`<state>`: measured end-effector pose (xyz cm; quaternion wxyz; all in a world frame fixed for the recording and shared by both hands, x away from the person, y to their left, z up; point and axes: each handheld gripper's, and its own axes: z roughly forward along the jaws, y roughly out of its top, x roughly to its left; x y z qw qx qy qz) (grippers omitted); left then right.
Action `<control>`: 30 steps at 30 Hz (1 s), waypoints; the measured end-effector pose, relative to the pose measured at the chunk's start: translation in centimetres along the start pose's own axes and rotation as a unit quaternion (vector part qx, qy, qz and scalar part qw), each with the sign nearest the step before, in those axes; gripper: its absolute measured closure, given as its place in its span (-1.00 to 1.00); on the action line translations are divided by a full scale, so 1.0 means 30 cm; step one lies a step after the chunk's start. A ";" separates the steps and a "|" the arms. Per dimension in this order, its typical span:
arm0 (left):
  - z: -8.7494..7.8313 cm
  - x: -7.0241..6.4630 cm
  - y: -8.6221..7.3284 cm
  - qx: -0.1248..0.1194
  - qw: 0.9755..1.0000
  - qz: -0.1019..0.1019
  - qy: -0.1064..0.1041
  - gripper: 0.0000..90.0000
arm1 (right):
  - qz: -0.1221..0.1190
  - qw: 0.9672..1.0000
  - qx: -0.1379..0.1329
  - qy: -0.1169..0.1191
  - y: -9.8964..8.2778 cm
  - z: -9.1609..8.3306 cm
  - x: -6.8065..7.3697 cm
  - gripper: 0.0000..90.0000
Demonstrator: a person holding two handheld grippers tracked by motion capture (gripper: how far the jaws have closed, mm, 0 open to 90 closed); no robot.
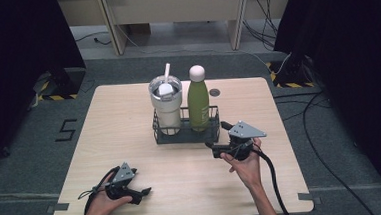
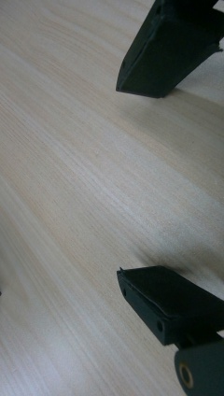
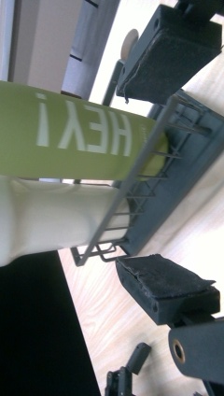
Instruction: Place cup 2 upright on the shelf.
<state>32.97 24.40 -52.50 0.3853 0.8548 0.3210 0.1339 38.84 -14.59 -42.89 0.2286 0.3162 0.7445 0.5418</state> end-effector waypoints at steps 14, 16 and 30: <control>0.000 0.000 0.000 -0.001 1.000 0.000 0.000 -0.81 | 0.004 1.000 0.020 0.007 -0.065 -0.030 0.020 -0.66; 0.000 0.000 0.000 0.000 1.000 0.000 0.000 -0.81 | 0.003 1.000 0.022 0.009 -0.071 -0.031 0.023 -0.66; 0.000 0.000 0.000 0.000 1.000 0.000 0.000 -0.81 | 0.008 0.999 0.042 0.013 -0.127 -0.043 0.040 -0.66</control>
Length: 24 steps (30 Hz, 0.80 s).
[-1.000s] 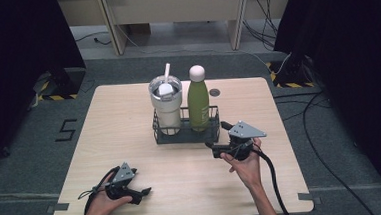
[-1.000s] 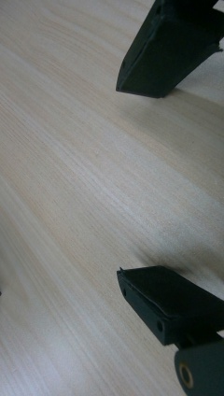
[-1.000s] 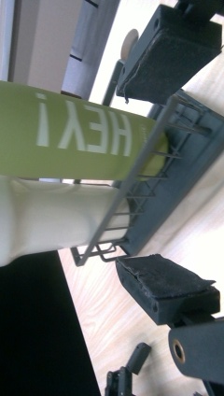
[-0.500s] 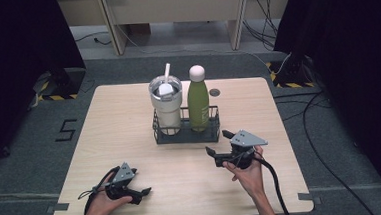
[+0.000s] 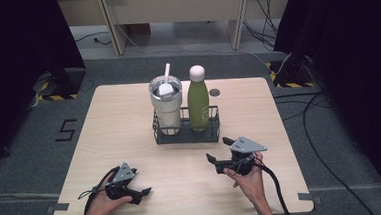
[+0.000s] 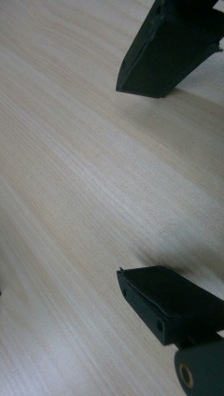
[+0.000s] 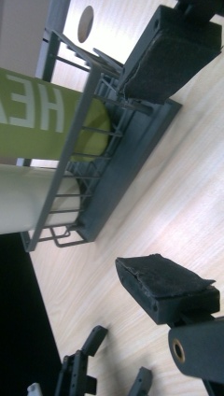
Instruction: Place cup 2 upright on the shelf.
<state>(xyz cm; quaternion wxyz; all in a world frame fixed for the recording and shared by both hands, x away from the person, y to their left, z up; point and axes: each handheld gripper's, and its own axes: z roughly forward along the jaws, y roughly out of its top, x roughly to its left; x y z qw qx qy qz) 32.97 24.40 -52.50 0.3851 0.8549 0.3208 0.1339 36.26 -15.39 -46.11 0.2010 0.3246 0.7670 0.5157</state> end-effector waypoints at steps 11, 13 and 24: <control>0.001 0.000 0.000 -0.001 1.000 0.000 0.000 -0.81 | 0.004 1.000 0.011 -0.001 -0.045 -0.014 0.003 -0.66; 0.001 0.000 0.000 -0.001 1.000 0.000 0.000 -0.81 | 0.006 1.000 0.012 -0.001 -0.048 -0.016 0.004 -0.66; 0.001 0.000 0.000 -0.001 1.000 0.000 0.000 -0.81 | 0.007 1.000 0.010 -0.001 -0.073 -0.043 0.016 -0.66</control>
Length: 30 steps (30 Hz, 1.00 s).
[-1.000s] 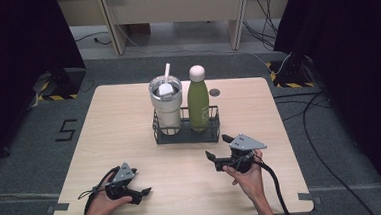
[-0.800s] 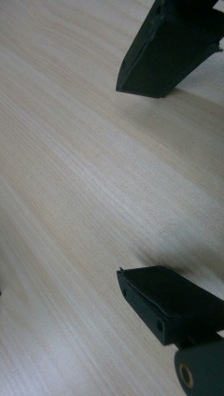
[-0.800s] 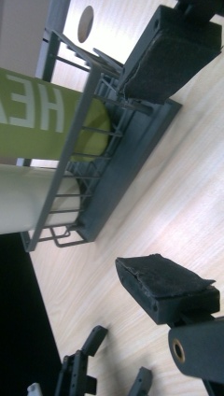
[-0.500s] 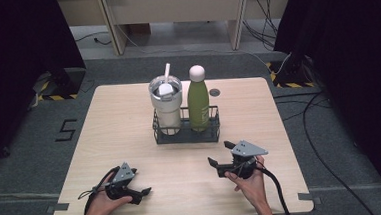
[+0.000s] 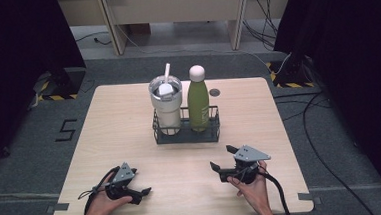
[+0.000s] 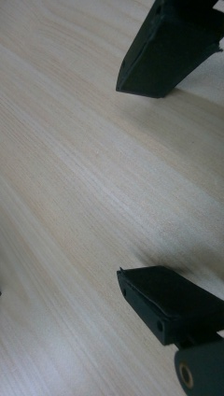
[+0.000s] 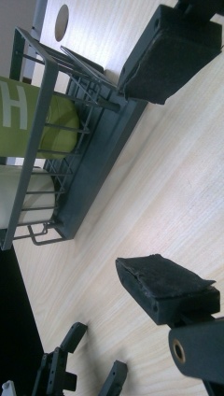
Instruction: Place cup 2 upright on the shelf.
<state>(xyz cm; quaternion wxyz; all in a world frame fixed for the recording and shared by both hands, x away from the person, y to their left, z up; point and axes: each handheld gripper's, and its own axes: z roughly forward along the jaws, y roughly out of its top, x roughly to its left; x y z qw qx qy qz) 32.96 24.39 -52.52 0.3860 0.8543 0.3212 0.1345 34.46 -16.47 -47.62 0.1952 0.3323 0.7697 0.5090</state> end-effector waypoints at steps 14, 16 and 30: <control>0.000 0.000 0.000 0.001 1.000 0.000 0.000 -0.81 | 0.013 1.000 0.004 -0.003 -0.047 -0.033 -0.004 -0.66; -0.001 0.000 0.000 0.001 1.000 0.000 0.000 -0.81 | 0.011 1.000 0.004 -0.004 -0.051 -0.037 -0.007 -0.66; -0.001 0.000 0.000 0.001 1.000 0.000 0.000 -0.81 | 0.013 0.999 0.029 -0.006 -0.087 -0.053 -0.001 -0.66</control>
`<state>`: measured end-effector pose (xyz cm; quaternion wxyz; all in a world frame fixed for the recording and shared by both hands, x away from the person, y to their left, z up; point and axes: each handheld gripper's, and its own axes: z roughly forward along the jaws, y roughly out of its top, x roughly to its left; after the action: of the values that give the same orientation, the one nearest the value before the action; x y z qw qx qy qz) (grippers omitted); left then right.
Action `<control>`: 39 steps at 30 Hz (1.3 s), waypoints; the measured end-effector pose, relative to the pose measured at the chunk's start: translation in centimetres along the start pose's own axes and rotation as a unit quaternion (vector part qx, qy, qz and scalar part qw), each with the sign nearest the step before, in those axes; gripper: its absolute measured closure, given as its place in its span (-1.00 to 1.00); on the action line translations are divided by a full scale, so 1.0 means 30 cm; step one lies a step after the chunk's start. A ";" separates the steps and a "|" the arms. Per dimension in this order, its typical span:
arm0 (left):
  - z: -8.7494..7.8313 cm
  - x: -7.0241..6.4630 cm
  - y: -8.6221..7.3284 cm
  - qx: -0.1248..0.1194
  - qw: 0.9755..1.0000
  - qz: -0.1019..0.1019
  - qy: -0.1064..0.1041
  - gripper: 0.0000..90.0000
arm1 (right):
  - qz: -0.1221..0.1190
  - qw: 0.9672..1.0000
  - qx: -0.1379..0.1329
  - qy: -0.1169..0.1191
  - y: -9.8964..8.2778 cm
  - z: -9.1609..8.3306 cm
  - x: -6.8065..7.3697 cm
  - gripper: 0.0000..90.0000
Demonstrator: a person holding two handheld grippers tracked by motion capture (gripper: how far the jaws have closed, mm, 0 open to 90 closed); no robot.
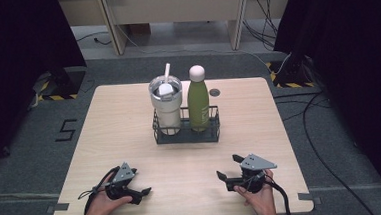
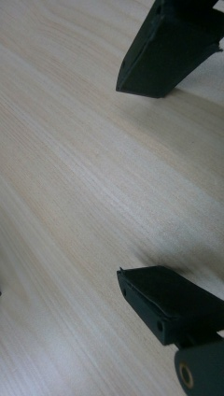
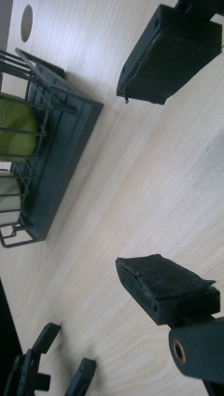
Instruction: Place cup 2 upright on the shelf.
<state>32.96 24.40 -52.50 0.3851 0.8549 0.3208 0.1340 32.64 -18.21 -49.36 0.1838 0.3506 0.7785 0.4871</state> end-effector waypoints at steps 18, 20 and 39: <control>0.001 0.000 0.000 -0.001 1.000 0.000 0.000 -0.81 | -0.012 0.999 0.050 -0.009 -0.045 -0.023 0.009 -0.66; 0.000 0.000 0.000 -0.001 1.000 0.000 0.000 -0.81 | -0.013 0.998 0.054 -0.009 -0.047 -0.026 0.008 -0.66; 0.001 0.000 0.000 -0.002 1.000 -0.001 0.000 -0.81 | -0.006 0.993 0.118 -0.017 -0.085 -0.011 0.006 -0.66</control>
<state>32.96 24.38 -52.52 0.3864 0.8539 0.3215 0.1346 31.37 -19.00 -51.47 0.1571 0.3734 0.8294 0.3847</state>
